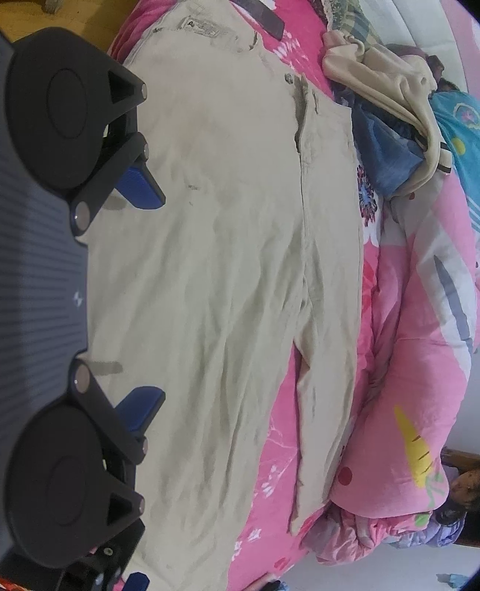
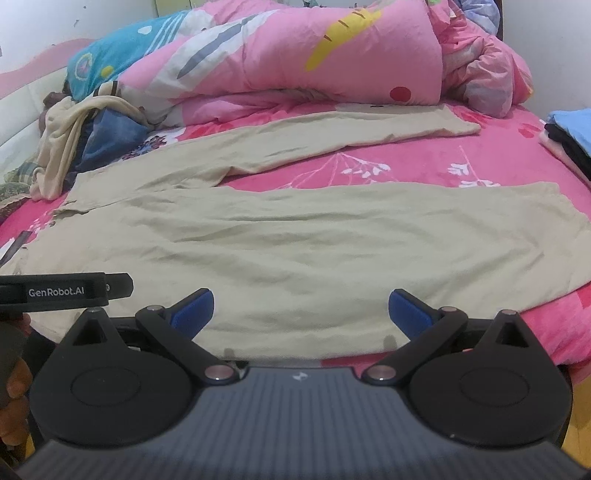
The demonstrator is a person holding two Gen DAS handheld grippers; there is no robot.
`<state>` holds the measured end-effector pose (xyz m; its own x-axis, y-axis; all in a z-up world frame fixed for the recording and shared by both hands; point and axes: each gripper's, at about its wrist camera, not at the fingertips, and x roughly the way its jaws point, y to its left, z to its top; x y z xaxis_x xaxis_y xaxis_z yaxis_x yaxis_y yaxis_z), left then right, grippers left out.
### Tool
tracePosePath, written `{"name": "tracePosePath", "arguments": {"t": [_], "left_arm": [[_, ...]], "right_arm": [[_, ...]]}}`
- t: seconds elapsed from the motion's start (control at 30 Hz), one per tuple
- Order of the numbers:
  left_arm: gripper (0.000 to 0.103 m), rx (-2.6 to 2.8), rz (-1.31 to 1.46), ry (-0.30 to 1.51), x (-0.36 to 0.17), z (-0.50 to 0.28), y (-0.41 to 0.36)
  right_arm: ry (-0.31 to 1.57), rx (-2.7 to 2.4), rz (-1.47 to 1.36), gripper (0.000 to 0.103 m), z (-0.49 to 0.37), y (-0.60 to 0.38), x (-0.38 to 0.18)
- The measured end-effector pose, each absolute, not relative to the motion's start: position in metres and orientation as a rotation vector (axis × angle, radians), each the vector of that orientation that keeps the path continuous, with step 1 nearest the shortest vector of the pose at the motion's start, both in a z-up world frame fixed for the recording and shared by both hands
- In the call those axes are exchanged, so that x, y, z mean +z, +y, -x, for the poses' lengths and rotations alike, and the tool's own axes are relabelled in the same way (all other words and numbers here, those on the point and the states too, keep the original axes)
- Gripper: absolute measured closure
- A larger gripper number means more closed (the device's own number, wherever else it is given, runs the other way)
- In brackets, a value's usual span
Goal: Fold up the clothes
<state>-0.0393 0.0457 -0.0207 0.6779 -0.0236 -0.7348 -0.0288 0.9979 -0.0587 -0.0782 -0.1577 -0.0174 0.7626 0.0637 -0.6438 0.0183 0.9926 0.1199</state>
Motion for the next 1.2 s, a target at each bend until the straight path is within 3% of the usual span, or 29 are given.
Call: {"name": "tracePosePath", "arguments": {"t": [1.2], "left_arm": [[0.000, 0.015, 0.016, 0.859, -0.027, 0.038, 0.037]], "right_arm": [[0.736, 0.010, -0.149, 0.001, 0.076, -0.166, -0.028]]}}
